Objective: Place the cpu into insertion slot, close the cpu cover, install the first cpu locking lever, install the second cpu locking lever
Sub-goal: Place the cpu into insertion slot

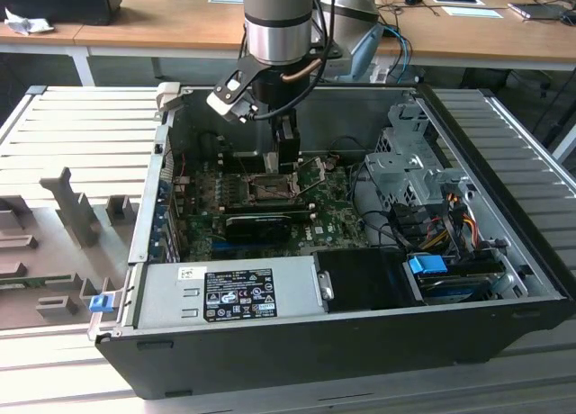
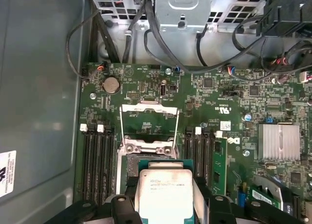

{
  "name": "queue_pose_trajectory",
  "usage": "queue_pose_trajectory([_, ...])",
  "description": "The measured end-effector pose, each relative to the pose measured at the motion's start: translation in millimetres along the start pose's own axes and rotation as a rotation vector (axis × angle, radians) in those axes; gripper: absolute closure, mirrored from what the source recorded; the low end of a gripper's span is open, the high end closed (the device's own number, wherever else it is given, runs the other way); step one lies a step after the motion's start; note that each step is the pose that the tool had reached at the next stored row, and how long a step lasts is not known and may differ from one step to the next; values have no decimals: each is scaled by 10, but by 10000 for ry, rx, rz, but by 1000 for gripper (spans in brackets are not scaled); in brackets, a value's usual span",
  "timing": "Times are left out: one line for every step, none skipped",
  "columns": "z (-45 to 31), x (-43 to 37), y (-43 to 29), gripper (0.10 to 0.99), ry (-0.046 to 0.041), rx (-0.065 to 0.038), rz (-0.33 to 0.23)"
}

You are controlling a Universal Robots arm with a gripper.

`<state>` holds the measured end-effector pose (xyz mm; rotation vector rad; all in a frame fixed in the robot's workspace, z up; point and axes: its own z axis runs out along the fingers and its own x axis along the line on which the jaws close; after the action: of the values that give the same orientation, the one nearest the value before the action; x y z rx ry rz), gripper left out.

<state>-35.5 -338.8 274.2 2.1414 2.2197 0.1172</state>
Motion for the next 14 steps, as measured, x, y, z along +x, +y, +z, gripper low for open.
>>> queue_pose_trajectory([13, 1, -1, 557, -8, 0, -1])
queue_pose_trajectory([24, 1, -2, 557, -8, 1, -3])
queue_pose_trajectory([47, 0, -3, 557, -8, 0, -4])
queue_pose_trajectory([82, 0, -7, 557, -9, -2, -5])
queue_pose_trajectory([98, 0, -8, 557, -8, -3, -5])
queue_pose_trajectory([117, 1, -11, 557, -7, -3, -4])
queue_pose_trajectory([131, 5, -14, 557, -8, -3, -2])
queue_pose_trajectory([147, 10, -20, 557, -9, -2, -3])
queue_pose_trajectory([171, 14, -39, 557, -9, -3, 0])
queue_pose_trajectory([191, 18, -54, 557, -8, -3, 0])
queue_pose_trajectory([209, 24, -62, 557, -9, -3, 1])
queue_pose_trajectory([237, 41, -70, 557, -14, -1, 0])
queue_pose_trajectory([271, 61, -78, 557, -17, -2, -1])
queue_pose_trajectory([289, 70, -82, 557, -17, -3, -1])
